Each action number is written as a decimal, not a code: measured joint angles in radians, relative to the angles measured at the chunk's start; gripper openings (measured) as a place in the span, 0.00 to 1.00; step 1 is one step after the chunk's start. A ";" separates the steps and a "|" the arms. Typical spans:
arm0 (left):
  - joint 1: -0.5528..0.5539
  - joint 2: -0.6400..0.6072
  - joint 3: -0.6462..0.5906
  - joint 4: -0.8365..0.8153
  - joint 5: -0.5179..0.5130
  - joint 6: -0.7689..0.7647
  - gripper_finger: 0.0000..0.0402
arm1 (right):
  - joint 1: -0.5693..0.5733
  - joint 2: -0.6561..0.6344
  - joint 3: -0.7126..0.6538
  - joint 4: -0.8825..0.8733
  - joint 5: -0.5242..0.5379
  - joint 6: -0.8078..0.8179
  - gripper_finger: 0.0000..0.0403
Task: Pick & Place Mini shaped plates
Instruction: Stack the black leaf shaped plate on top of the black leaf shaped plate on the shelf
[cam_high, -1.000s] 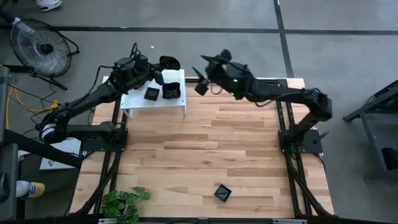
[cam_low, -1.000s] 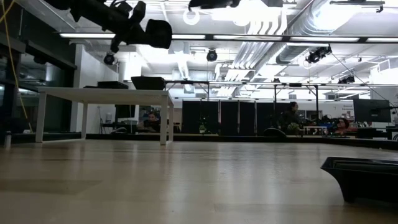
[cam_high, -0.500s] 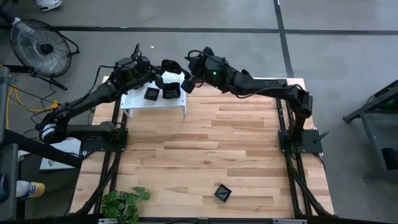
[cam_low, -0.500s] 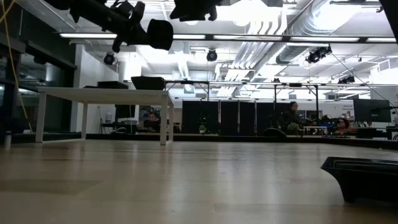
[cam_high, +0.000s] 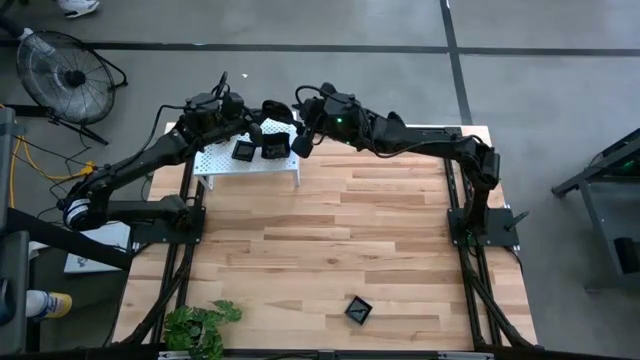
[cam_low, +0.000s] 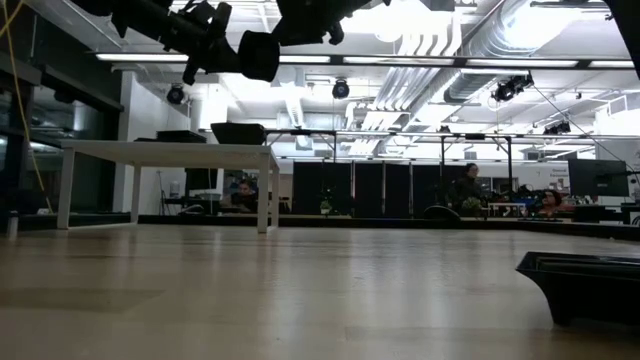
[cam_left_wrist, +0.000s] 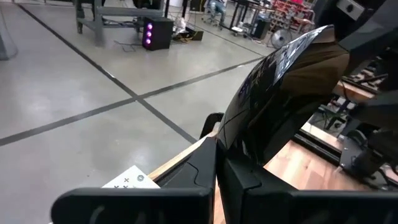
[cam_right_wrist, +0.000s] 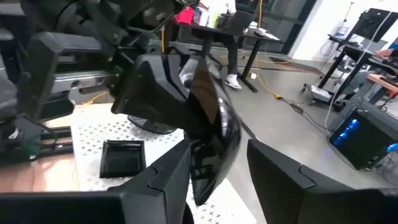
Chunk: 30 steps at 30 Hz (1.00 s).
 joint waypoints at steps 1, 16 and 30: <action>0.000 0.000 0.000 0.000 0.006 0.000 0.00 | 0.000 0.000 0.000 0.000 0.004 0.000 0.38; 0.000 0.000 0.000 -0.003 0.044 0.023 0.00 | -0.005 0.001 0.000 -0.008 -0.029 0.001 0.23; 0.001 0.001 -0.001 0.025 0.064 0.050 0.00 | -0.006 0.001 0.000 -0.005 -0.015 0.003 0.07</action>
